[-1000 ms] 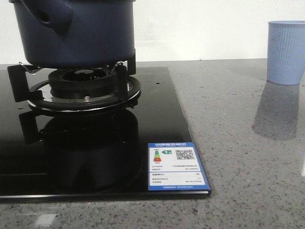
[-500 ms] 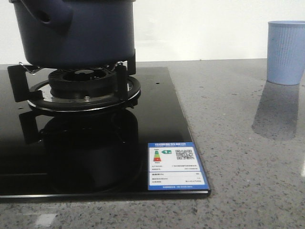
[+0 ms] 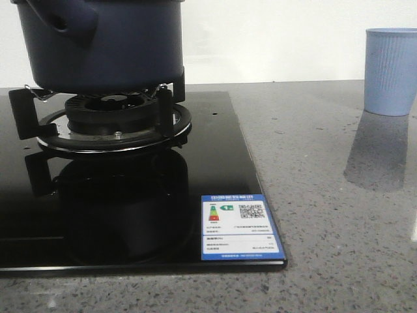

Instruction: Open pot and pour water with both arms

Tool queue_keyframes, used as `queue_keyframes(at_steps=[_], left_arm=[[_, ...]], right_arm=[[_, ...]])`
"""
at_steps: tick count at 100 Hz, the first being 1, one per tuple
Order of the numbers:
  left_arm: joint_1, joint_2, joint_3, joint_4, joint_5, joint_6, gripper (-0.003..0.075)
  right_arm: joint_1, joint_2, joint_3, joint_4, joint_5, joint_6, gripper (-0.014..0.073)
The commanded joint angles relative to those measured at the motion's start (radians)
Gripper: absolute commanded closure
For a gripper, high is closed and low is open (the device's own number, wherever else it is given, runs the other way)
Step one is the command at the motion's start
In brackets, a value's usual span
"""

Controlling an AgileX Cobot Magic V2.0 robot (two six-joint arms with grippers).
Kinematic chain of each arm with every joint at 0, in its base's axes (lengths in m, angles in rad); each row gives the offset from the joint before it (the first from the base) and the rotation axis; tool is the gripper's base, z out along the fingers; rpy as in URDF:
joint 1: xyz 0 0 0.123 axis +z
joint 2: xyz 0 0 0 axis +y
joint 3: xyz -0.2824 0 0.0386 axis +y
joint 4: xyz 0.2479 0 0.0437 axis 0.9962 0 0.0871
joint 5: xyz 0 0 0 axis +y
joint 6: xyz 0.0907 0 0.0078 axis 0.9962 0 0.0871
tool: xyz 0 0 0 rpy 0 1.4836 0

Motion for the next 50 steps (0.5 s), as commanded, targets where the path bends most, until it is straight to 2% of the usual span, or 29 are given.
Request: queue_keyframes(at_steps=[1,22,50], left_arm=[[-0.008,0.031,-0.074,0.0,-0.096,0.0,0.0202],[-0.006,0.13,-0.147,0.0,-0.103,0.0,0.0202],[-0.001,0.159,-0.15,0.002,-0.152,0.0,0.0203]], right_arm=[[0.0,0.006,-0.039,0.006,-0.064,-0.011,0.0002],[0.0,0.006,-0.039,0.007,-0.064,-0.011,0.0002],[0.0,0.006,-0.039,0.008,-0.062,-0.011,0.0002]])
